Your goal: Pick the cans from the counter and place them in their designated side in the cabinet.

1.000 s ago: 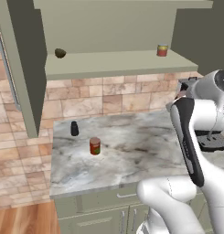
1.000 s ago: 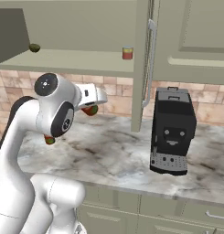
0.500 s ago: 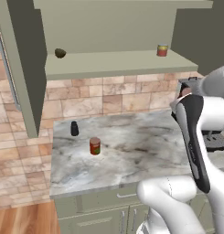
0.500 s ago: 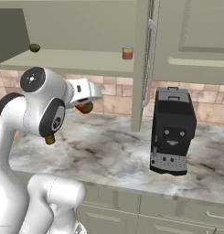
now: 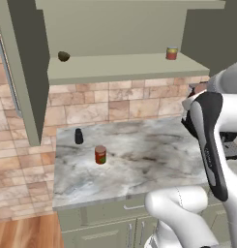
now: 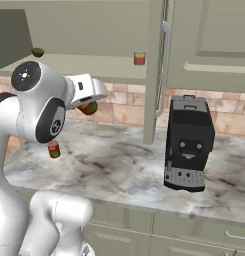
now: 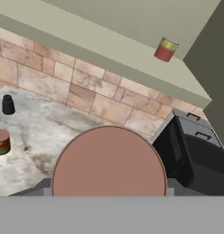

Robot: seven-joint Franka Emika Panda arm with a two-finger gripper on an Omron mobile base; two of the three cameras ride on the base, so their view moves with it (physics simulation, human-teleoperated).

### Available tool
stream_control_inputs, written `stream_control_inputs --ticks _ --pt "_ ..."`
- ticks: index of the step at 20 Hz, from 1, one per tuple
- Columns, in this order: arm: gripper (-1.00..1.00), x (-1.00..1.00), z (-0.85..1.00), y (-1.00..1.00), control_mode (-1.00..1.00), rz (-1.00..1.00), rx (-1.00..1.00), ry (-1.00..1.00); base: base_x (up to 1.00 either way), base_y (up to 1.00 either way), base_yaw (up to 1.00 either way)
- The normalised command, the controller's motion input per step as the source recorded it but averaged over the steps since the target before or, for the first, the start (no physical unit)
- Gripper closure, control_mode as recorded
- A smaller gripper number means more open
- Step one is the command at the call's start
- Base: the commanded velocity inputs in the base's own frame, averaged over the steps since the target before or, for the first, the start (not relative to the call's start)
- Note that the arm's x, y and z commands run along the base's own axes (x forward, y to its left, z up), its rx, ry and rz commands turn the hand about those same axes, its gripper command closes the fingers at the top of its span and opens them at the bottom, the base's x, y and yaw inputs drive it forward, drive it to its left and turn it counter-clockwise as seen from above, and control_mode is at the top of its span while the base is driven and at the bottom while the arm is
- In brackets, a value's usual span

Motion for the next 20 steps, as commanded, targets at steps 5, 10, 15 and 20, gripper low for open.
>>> stream_control_inputs --ticks 5,10,15,20 --pt "1.0 0.11 0.21 0.01 -1.0 0.03 -0.01 -0.03 0.0 0.0 0.0" --pt "1.0 0.19 0.2 0.07 -1.0 0.02 0.0 -0.05 0.0 0.0 0.0" --pt "1.0 0.2 0.2 0.06 -1.0 0.02 0.0 -0.04 0.0 0.0 0.0" --pt "1.0 0.2 0.21 0.04 -1.0 0.02 0.0 -0.06 0.0 0.0 0.0"
